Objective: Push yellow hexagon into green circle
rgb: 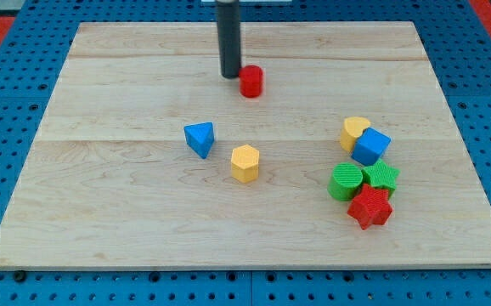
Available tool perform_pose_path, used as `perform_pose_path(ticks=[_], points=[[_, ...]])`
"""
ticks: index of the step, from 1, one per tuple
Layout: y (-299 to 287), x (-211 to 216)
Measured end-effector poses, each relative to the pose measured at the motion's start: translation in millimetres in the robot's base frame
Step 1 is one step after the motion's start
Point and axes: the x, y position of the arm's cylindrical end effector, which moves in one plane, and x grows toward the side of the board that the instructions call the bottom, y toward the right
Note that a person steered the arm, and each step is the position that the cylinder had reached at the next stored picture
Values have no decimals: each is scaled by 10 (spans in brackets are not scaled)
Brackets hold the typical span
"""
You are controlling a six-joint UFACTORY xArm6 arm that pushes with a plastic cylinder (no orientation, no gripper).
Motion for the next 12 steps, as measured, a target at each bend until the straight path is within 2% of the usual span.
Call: perform_pose_path(ticks=[2, 4, 5, 6, 7, 8, 9, 10, 11, 12], points=[[640, 90], [1063, 675], [278, 246], [-415, 459], [-582, 860], [-757, 882], [-756, 1209], [-419, 1584], [-82, 1624], [-72, 1413]])
